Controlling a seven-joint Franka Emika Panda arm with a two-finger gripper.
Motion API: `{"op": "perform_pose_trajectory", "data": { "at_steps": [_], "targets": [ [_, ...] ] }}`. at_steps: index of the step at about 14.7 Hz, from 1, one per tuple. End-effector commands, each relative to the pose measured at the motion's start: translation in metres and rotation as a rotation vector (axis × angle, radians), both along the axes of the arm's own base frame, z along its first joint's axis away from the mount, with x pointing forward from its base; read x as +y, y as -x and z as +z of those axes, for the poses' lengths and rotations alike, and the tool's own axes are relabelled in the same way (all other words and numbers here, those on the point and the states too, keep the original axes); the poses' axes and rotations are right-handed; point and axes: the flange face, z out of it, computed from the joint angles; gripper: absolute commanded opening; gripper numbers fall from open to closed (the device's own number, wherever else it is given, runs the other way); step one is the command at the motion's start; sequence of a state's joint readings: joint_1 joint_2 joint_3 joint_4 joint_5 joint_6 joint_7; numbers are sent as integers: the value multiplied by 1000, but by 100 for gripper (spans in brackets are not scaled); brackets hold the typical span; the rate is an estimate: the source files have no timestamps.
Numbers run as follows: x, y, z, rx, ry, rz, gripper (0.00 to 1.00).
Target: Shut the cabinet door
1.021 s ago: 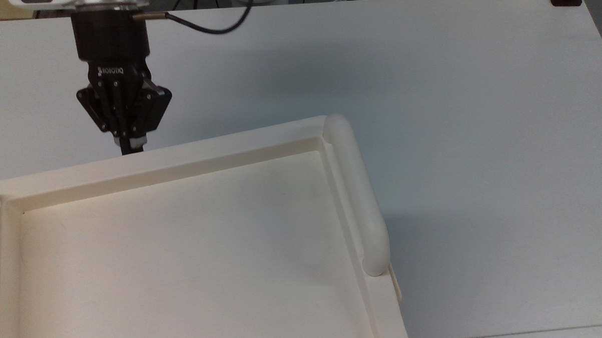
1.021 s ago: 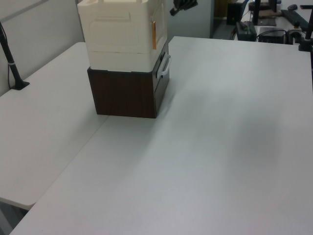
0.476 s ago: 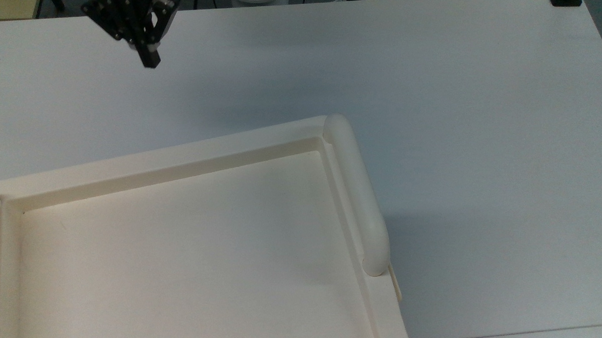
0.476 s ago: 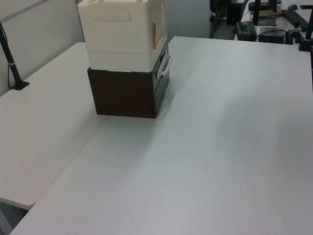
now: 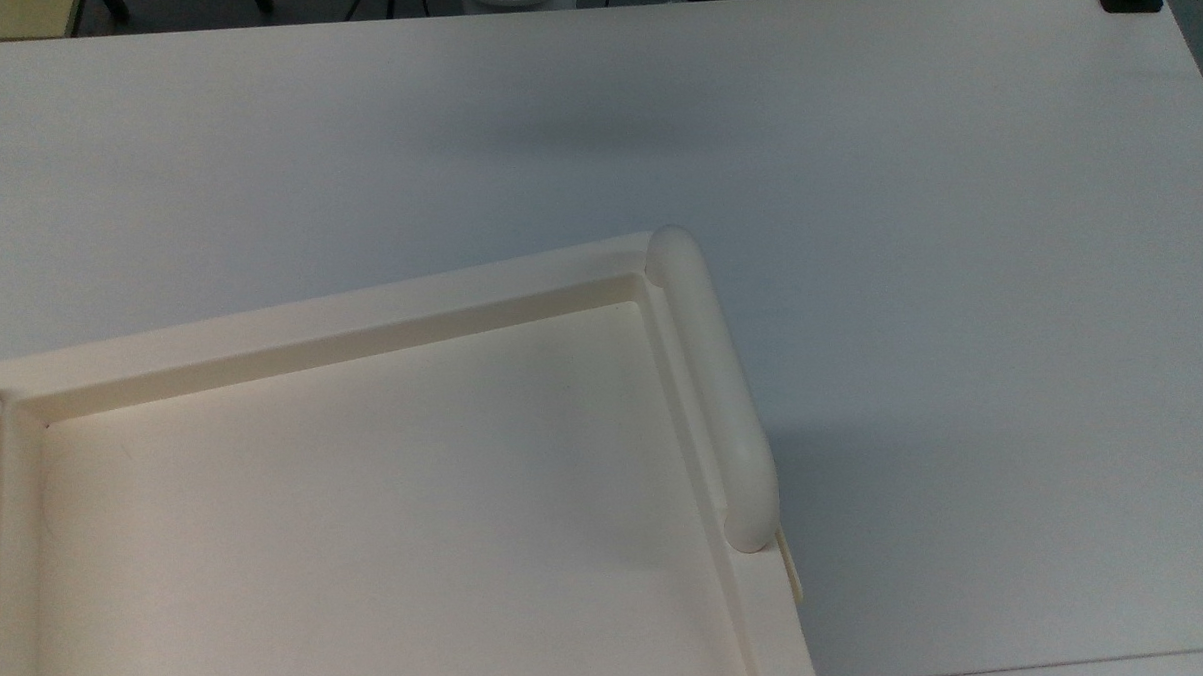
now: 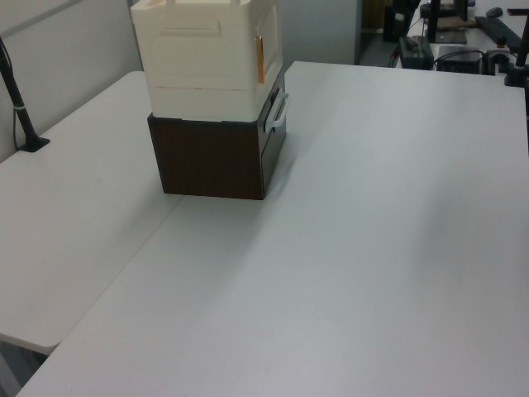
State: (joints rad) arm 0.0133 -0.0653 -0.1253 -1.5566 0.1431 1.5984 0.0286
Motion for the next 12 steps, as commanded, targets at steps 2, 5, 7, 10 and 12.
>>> {"op": "perform_pose_trajectory", "data": {
  "at_steps": [2, 5, 7, 10, 12],
  "targets": [
    [40, 12, -8, 69, 39, 31, 100],
    [38, 6, -16, 73, 58, 57, 100],
    [30, -3, -18, 32, 109, 90, 100],
    [24, -18, -31, 23, 125, 91, 100],
    [21, -20, -33, 23, 135, 86, 100]
  ]
}}
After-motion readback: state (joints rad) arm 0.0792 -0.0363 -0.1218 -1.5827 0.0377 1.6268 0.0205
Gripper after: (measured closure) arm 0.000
